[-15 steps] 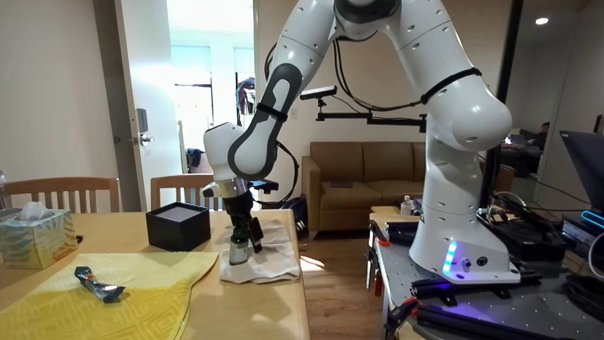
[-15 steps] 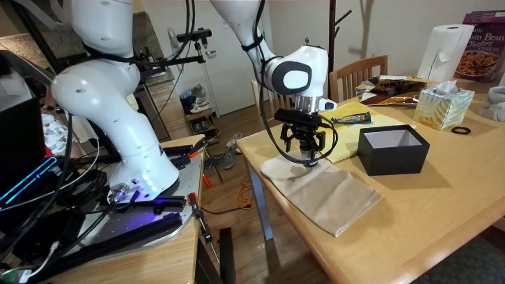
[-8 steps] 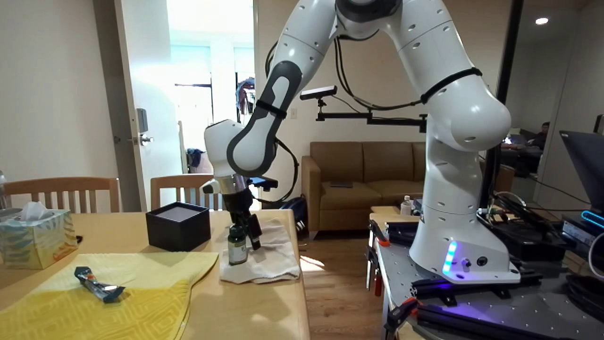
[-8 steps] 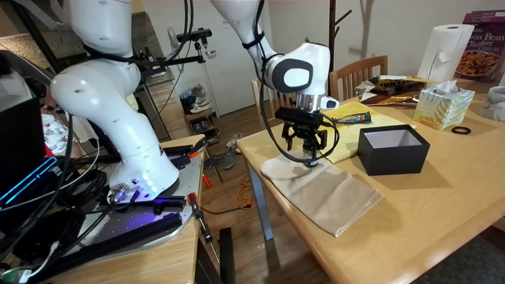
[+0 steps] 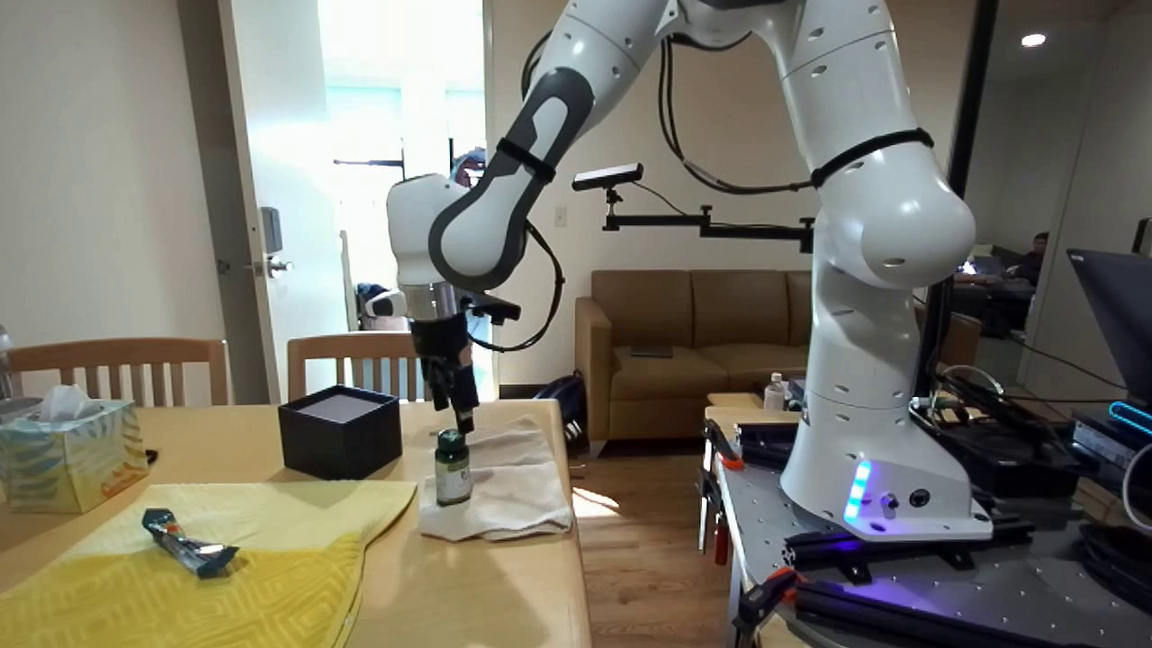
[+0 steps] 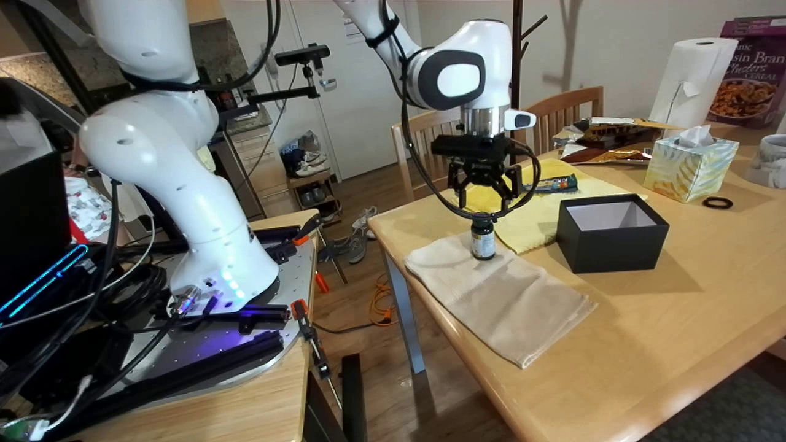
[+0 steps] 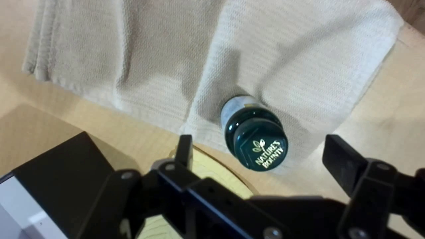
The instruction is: Pick up the medicine bottle from the black box and put it on the table.
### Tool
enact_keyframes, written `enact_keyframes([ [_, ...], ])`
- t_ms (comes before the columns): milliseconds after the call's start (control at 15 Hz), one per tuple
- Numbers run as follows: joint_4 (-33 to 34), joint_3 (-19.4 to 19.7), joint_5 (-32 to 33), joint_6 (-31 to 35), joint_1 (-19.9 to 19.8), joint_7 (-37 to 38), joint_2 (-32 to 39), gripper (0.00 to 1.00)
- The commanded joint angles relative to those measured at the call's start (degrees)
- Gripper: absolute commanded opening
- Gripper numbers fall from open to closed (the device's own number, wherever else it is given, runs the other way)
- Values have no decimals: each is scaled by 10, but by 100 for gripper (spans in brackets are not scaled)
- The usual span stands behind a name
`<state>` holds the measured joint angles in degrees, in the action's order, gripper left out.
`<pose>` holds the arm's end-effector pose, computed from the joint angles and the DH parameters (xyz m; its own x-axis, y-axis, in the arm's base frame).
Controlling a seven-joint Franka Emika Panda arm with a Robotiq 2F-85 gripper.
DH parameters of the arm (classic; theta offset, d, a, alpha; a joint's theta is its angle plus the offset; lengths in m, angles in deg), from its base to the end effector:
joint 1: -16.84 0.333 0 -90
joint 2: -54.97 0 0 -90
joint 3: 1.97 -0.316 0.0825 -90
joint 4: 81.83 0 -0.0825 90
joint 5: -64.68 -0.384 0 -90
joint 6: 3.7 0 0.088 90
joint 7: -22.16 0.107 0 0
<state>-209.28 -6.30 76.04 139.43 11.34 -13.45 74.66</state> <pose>0.5420 -0.0092 0.2125 0.7213 0.6842 -0.1075 0.6899 -0.7235 0.0239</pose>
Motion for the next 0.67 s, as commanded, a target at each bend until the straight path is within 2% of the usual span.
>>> enact_keyframes([
  [0,-39,3,-8,-22,7,10,-52,100],
  [333,-114,8,-12,27,4,4,-101,100],
  [400,-68,10,-3,-3,11,4,-66,100],
  [600,-96,14,-3,11,11,4,-84,100],
])
